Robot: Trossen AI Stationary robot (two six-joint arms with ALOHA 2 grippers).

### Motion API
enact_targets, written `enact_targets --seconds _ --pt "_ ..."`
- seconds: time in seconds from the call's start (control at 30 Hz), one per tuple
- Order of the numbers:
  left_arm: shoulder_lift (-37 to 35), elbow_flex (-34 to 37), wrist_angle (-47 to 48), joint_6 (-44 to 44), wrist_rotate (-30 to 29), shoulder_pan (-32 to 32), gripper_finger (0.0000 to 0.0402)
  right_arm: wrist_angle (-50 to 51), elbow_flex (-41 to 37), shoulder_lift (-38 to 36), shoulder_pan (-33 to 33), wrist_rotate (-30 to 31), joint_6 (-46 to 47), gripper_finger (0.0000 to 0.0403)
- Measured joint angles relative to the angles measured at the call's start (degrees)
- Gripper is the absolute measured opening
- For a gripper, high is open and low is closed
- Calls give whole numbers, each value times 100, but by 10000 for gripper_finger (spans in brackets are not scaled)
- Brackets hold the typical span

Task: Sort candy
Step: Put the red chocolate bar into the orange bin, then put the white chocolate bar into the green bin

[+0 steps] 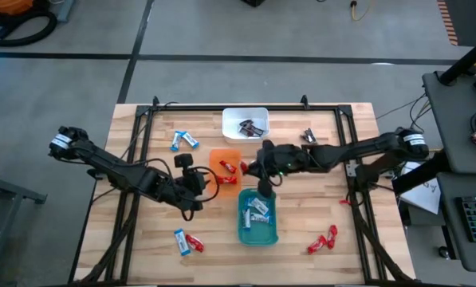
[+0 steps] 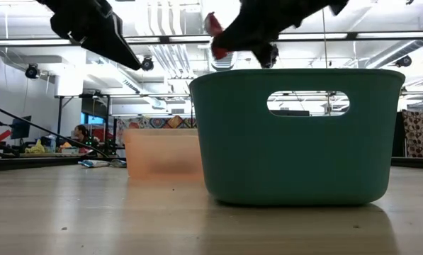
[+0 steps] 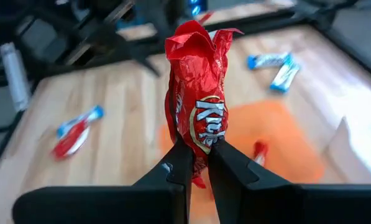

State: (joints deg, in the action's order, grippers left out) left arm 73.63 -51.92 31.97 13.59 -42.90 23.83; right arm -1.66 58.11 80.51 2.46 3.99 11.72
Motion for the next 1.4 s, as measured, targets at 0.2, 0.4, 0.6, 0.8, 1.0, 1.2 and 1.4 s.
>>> enact_targets --seconds 0.2,0.4,0.6,0.8,1.0,1.2,1.4 --pt "-339 0 297 43 -7 0 96 -552 106 528 -314 86 -247 36" --pt "-1064 31 521 42 -177 0 96 -639 394 1094 -478 95 -279 36" --pt "-1751 248 544 43 -325 -13 96 -630 785 1673 -502 77 -387 36" --pt "-2282 559 510 249 -324 -181 96 -576 1033 2002 -524 180 -426 39" --pt "-2621 789 363 144 -319 -637 96 -554 1086 2105 -588 215 -489 73" --pt "-2675 811 226 -268 -197 -1222 93 -459 1086 2116 -669 223 -523 113" --pt "-2488 813 -128 -650 1354 -1866 76 -134 1083 1869 -745 212 -841 140"
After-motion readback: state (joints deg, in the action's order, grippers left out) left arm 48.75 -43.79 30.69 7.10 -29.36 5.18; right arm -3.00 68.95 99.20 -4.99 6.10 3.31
